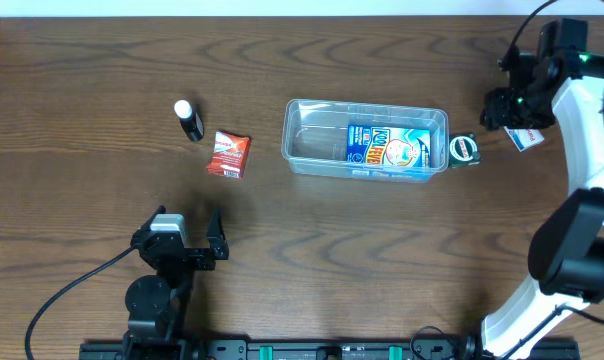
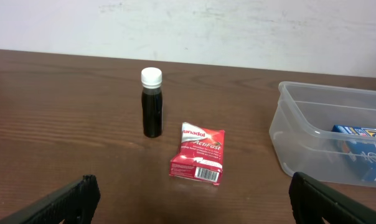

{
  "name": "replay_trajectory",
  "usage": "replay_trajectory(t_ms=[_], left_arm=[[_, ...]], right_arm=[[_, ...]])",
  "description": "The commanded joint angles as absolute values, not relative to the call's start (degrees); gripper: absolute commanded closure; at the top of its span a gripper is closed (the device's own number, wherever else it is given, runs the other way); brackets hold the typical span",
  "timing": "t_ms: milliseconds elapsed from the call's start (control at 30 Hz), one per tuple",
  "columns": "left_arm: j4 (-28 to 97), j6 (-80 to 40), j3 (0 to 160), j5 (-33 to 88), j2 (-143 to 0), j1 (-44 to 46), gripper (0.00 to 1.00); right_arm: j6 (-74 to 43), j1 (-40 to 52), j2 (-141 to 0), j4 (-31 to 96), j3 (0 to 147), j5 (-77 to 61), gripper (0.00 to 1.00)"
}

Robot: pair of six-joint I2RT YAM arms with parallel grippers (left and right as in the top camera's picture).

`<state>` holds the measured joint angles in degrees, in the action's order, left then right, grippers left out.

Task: Pack container
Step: 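Grasp the white Panadol caplet box with the right gripper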

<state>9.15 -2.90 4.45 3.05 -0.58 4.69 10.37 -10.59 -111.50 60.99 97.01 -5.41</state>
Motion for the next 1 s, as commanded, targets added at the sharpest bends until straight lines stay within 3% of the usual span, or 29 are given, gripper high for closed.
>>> replay_trajectory(t_ms=[0,333,600,633,700,967], left_arm=[[9.7,-2.2,2.9,3.4,-0.2,4.8,0.02],[9.7,-2.2,2.9,3.4,-0.2,4.8,0.02],[9.7,-2.2,2.9,3.4,-0.2,4.8,0.02],[9.7,-2.2,2.9,3.4,-0.2,4.8,0.02],[9.7,-2.2,2.9,3.5,-0.2,4.8,0.02],[9.7,-2.2,2.9,3.4,-0.2,4.8,0.02]], right_arm=[[13.0,-10.1,-115.1,60.6,97.3,-6.0,0.41],[17.2,-10.0,-120.5,59.1,97.3,-10.6,0.38],[17.2,-10.3,-120.3,53.5,97.4,-4.7,0.37],[17.6,-10.5,-120.3,53.3,97.4,-2.8,0.35],[20.0,-11.3,-120.4,53.2,97.4,1.6,0.19],[24.4,-17.1,-120.4,49.1,97.4,-1.2,0.05]])
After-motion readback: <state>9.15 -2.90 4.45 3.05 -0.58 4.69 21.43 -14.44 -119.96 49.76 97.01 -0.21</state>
